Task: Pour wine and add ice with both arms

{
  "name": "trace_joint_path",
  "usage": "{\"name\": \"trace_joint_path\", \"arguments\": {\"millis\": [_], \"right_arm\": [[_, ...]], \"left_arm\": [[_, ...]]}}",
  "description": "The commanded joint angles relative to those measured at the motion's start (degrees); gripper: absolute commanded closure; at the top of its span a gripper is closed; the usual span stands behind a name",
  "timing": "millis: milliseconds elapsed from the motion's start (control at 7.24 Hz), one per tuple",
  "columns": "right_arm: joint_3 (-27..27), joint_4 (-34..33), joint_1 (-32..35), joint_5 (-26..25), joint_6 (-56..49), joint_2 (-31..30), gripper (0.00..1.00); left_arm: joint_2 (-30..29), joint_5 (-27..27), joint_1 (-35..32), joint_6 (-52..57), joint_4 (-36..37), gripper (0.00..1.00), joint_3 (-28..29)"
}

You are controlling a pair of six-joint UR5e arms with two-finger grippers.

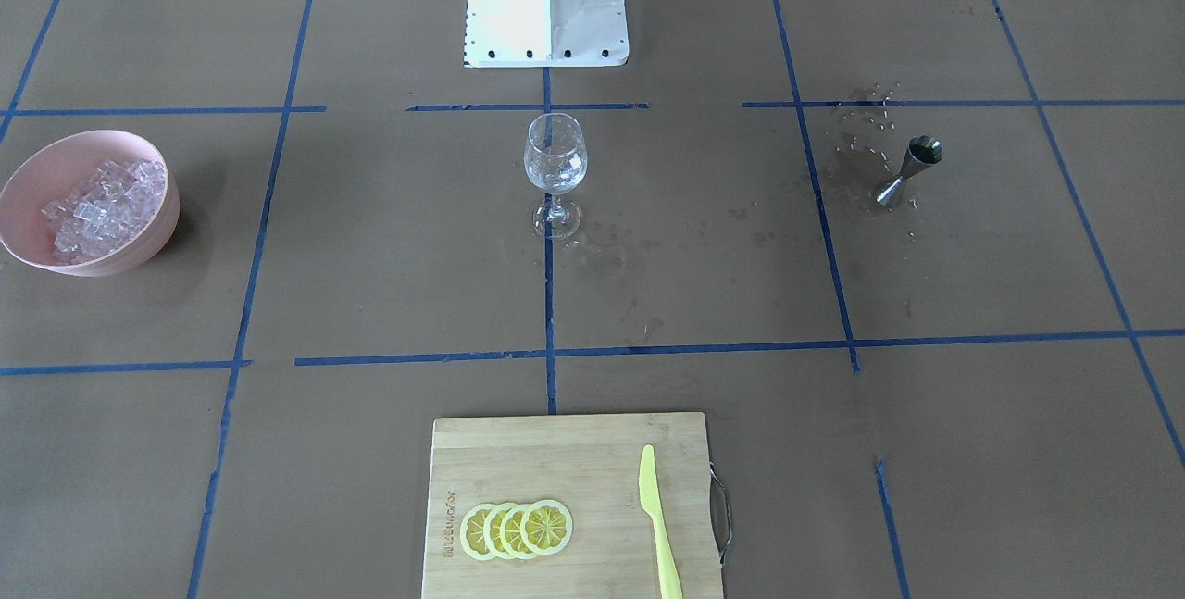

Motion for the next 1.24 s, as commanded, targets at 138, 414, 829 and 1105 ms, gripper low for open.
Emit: {"name": "trace_joint_path", "arguments": {"millis": [138,414,829,1105], "right_arm": [[1.60,0.20,-0.14,-0.02,-0.11,0.04,0.00],[-0.06,5.44,-2.67,-0.02,-0.02,-0.39,0.00],[0.01,12.23,-3.66,-0.02,0.07,-3.29,0.00],[0.71,15.39,-3.65,0.42,0.24,-3.91,0.00]], "left_arm": [[0.54,1.76,0.07,-2.03,-0.43,0.00,-0.93],[1.95,-0.25,2.25,-2.12,-2.17,0.00,-6.20],[3.96,-4.39,8.23,-4.13,-10.15,0.01,-6.47],[13.51,-3.78,10.77,-12.49,-33.86,0.01,-6.65]]}}
